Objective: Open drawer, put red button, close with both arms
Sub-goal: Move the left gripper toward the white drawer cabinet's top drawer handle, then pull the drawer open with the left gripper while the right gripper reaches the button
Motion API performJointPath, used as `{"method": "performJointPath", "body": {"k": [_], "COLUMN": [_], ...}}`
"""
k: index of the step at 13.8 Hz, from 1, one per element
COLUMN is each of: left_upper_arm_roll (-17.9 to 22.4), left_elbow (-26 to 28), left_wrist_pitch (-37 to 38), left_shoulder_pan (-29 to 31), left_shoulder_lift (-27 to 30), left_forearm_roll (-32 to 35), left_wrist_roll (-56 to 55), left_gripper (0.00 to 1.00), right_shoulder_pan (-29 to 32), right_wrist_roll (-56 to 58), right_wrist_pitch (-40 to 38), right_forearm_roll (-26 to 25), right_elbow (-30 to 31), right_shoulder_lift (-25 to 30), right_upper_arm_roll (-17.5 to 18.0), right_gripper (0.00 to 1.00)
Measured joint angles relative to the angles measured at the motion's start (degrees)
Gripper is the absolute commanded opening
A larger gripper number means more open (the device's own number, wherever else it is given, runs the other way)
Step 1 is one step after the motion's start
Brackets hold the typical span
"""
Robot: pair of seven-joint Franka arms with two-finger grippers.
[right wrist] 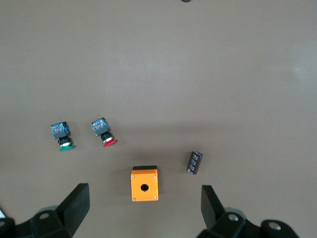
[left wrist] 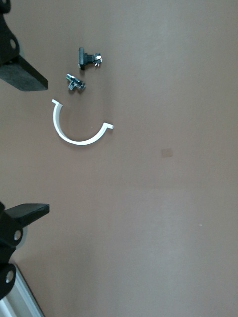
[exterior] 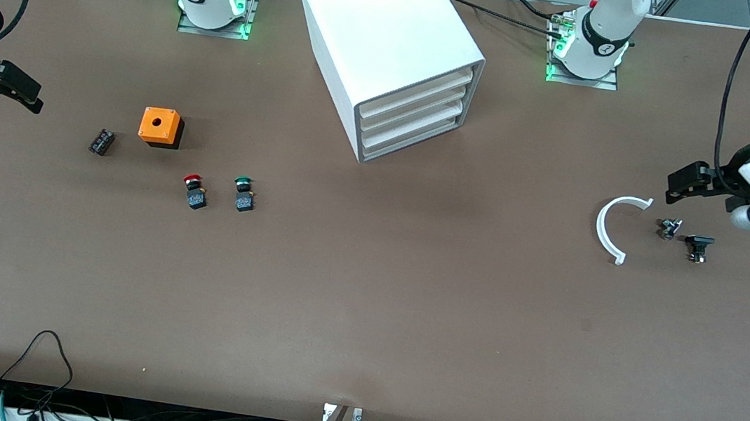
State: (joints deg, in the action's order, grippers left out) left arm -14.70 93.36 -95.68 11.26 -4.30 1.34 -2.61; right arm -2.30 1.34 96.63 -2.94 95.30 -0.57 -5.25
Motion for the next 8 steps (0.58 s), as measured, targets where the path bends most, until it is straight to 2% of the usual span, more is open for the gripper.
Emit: {"method": "performJointPath", "body": {"k": [5, 8], "left_upper_arm_roll": [-0.8, -1.2], "left_elbow": [3.4, 6.3], "left_wrist_pitch": [3.7, 1.0], "left_shoulder_pan": [-4.2, -4.7], "left_shoulder_lift": [-2.9, -9.2], "left_forearm_roll": [-1.9, -15.8], "left_wrist_roll": [0.3, 1.2], "left_gripper": [1.00, 1.00], "right_shoulder_pan": [-0.1, -0.1], "right_wrist_roll": [1.2, 1.4], "right_wrist_pitch": [-0.5, -2.2], "right_forearm_roll": [0.0, 0.0], "right_elbow": [-0.2, -0.1], "right_shoulder_lift": [0.1, -0.9], "right_upper_arm_roll": [0.1, 0.2], "right_gripper": [1.00, 1.00]}}
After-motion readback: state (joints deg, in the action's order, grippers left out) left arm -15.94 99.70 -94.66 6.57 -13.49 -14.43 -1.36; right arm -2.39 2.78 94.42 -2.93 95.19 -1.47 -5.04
